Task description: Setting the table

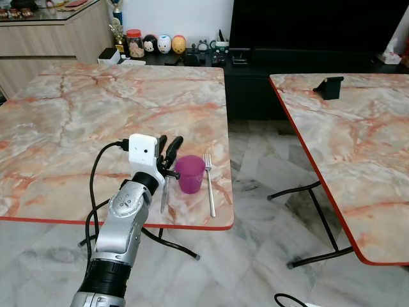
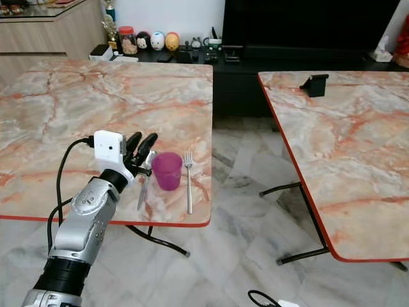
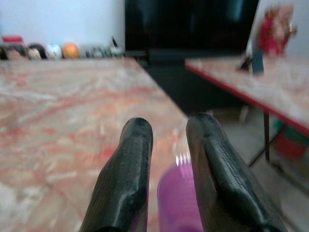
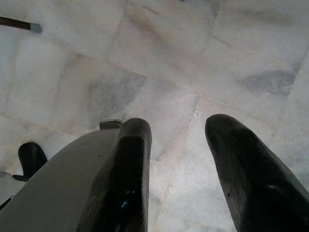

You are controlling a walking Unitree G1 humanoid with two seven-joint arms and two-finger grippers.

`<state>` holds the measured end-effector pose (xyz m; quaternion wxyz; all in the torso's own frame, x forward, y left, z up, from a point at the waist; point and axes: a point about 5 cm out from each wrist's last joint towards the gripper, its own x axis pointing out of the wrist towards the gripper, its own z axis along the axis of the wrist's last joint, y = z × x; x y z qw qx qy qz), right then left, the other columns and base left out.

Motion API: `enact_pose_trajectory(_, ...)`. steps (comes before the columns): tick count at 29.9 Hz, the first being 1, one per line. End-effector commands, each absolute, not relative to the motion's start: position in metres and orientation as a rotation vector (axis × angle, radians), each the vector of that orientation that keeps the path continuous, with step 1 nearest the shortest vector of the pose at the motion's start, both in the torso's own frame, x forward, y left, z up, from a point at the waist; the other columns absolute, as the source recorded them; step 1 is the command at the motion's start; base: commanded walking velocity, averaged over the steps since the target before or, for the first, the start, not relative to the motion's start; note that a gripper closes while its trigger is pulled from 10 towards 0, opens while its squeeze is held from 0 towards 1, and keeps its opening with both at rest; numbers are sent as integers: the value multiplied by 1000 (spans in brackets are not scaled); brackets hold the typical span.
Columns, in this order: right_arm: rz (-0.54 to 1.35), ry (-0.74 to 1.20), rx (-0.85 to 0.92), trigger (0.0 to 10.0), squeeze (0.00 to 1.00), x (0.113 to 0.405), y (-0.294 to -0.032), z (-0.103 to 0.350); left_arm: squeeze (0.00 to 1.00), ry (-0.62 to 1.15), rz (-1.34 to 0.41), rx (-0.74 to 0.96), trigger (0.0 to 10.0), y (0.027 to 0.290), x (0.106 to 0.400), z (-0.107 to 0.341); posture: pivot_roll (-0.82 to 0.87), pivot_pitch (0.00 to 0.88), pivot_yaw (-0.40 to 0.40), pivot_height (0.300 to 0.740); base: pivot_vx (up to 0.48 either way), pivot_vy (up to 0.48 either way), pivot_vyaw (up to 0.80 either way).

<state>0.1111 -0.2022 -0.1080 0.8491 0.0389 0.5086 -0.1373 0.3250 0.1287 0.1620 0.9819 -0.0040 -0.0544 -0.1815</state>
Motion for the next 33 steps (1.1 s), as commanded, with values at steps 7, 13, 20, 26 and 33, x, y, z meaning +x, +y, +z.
enact_pose_trajectory(7,-283,1074,80,10000,0,112,-201,-108,1000,-24,-381,-12,10000,126,333,179,113,0,-22,711,0,0,0)
enact_pose_trajectory(13,-278,1079,80,10000,0,112,-200,-108,1000,79,-404,-36,10000,126,332,181,116,0,-22,711,0,0,0)
enact_pose_trajectory(20,-275,1076,92,10000,0,112,-199,-108,1000,210,-372,-51,10000,129,336,169,112,0,-16,711,0,0,0)
enact_pose_trajectory(26,-277,1076,96,10000,0,112,-199,-108,1000,249,-343,-38,10000,129,340,168,111,0,-16,711,0,0,0)
enact_pose_trajectory(33,-275,1072,96,10000,0,113,-199,-108,0,269,-332,-86,10000,129,342,172,118,0,-24,711,0,0,0)
